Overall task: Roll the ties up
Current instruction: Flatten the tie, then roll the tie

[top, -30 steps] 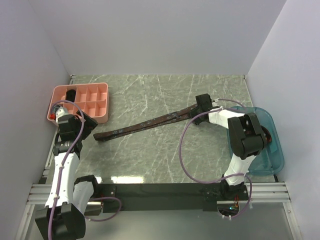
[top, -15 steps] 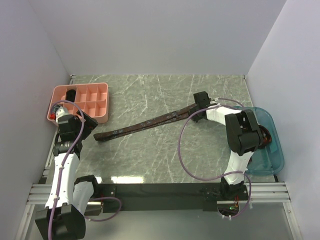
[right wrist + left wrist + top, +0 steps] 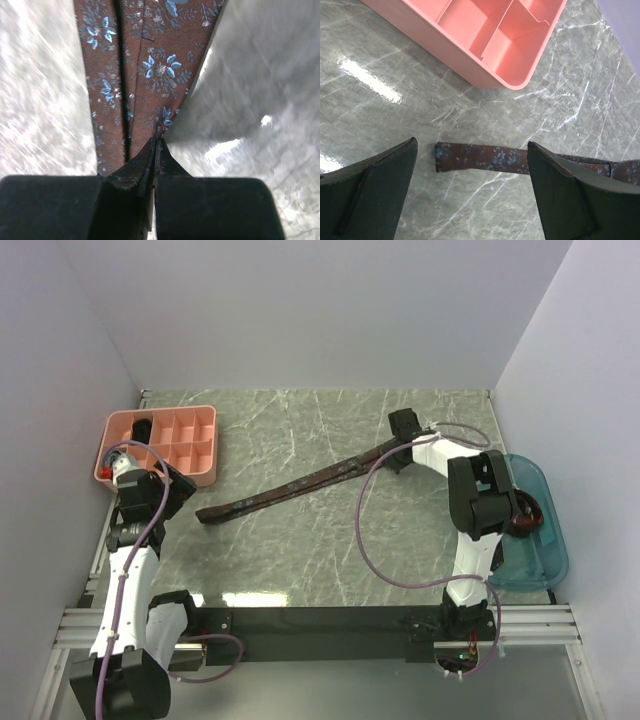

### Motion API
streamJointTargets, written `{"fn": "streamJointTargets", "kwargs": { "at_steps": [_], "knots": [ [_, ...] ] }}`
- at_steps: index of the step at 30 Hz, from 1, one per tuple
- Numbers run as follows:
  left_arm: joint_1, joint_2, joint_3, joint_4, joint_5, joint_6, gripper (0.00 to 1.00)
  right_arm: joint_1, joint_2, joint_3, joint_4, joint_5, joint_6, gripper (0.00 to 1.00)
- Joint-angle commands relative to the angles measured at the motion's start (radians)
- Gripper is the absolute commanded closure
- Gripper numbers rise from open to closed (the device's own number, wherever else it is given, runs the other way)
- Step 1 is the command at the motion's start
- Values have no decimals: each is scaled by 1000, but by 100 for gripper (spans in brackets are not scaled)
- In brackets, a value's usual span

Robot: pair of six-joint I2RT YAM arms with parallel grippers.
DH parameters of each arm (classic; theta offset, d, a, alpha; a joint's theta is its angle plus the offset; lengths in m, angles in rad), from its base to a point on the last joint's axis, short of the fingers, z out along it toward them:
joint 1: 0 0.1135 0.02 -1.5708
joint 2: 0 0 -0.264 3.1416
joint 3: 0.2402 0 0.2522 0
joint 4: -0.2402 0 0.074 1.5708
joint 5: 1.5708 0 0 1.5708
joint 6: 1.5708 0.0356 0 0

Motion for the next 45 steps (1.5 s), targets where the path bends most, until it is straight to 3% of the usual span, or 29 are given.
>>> {"fn": "streamJointTargets", "kwargs": {
  "at_steps": [1,5,12,17,20,22,23,29,32,37,45],
  "knots": [
    [-8,-1,-10,39,18,10,3,-43,6,85,-67,46,-47,100],
    [-13,13,-16,45,38,4,3,-105,20,150,-90,36,-110,100],
    [-20,45,-53,71,181,-71,3,-202,169,412,-194,13,-290,100],
    [-91,42,-103,91,236,-152,1,-234,241,504,-244,3,-415,100],
    [-157,41,-135,120,241,-214,1,-236,221,451,-207,-12,-448,93],
    [-222,53,-143,140,227,-241,1,-236,201,417,-184,-21,-465,81],
    [-244,59,-142,140,200,-261,1,-236,181,390,-170,-21,-478,67],
    [-382,145,-93,150,87,-314,1,-214,48,291,-133,-12,-564,45],
    [-428,215,-60,171,34,-324,1,-182,-27,238,-130,22,-593,40],
    [-529,355,29,162,-59,-328,2,-116,-119,129,-77,14,-639,39],
    [-600,478,85,150,-147,-341,17,-29,-193,12,-23,-4,-666,39]
  ]
}}
